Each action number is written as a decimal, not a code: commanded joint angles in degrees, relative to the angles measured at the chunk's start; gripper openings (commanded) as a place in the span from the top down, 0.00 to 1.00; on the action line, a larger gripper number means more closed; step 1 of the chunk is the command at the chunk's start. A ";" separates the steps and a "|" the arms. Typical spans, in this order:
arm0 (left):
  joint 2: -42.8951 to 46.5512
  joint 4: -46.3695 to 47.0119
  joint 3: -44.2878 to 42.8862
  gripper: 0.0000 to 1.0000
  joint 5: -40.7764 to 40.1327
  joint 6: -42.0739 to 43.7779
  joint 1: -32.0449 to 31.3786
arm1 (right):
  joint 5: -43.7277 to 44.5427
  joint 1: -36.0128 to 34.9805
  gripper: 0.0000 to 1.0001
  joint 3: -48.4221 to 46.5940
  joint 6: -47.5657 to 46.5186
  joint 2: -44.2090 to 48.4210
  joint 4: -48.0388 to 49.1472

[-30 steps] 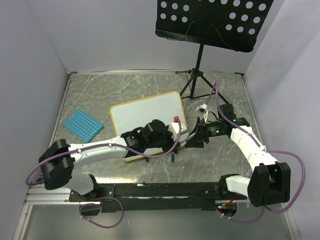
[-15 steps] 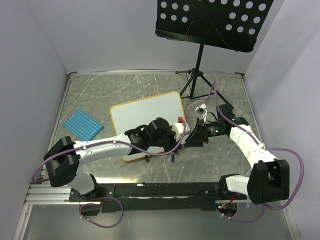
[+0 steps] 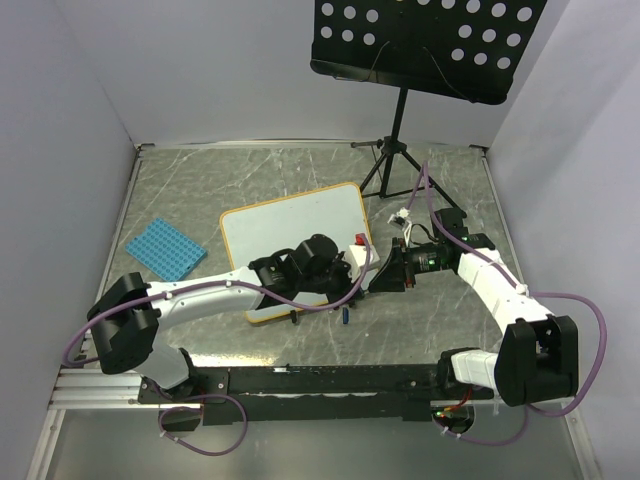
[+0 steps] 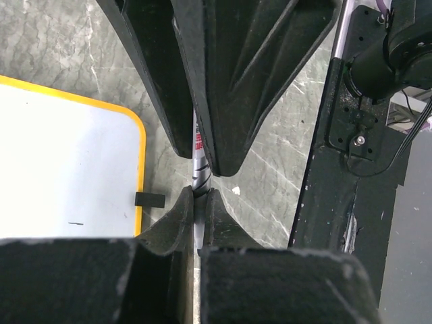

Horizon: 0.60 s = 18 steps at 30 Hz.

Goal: Write a sentence on the whiteboard
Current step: Pass from the left arm to the right

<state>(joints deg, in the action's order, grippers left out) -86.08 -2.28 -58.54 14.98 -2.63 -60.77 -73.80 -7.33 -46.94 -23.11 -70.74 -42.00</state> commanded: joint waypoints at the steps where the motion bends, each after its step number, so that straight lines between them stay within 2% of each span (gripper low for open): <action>1: 0.48 1.85 -1.22 0.99 0.48 -0.88 0.66 | -1.70 -0.93 0.63 -2.63 -0.09 -0.28 0.69; 7: 0.48 3.43 -1.13 0.99 0.93 -1.23 0.92 | -1.08 -0.93 0.71 -2.63 0.09 -0.45 0.87; 8: 0.65 3.43 -1.13 0.99 1.10 -1.32 0.92 | -0.91 -0.93 0.76 -2.63 0.09 -0.45 0.87; 10: 0.74 3.52 -1.13 0.99 1.28 -1.50 1.01 | -0.73 -1.02 0.80 -2.72 -0.09 -0.54 0.69; 12: 0.74 3.78 -1.13 0.99 1.45 -1.67 1.18 | -0.56 -1.10 0.93 -2.81 -0.09 -0.54 0.69; 14: 1.09 4.13 -0.96 0.99 1.45 -2.11 1.27 | -0.38 -1.10 1.00 -2.90 -0.26 -0.45 0.60; 18: 2.50 5.88 0.09 0.98 1.89 -3.43 1.80 | -0.38 -1.02 1.00 -2.90 -0.70 0.25 0.60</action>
<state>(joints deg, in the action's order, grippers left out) -86.08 -1.74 -58.48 16.69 -4.23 -59.92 -72.01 -7.51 -47.70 -22.59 -71.24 -41.45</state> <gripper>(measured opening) 0.047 0.176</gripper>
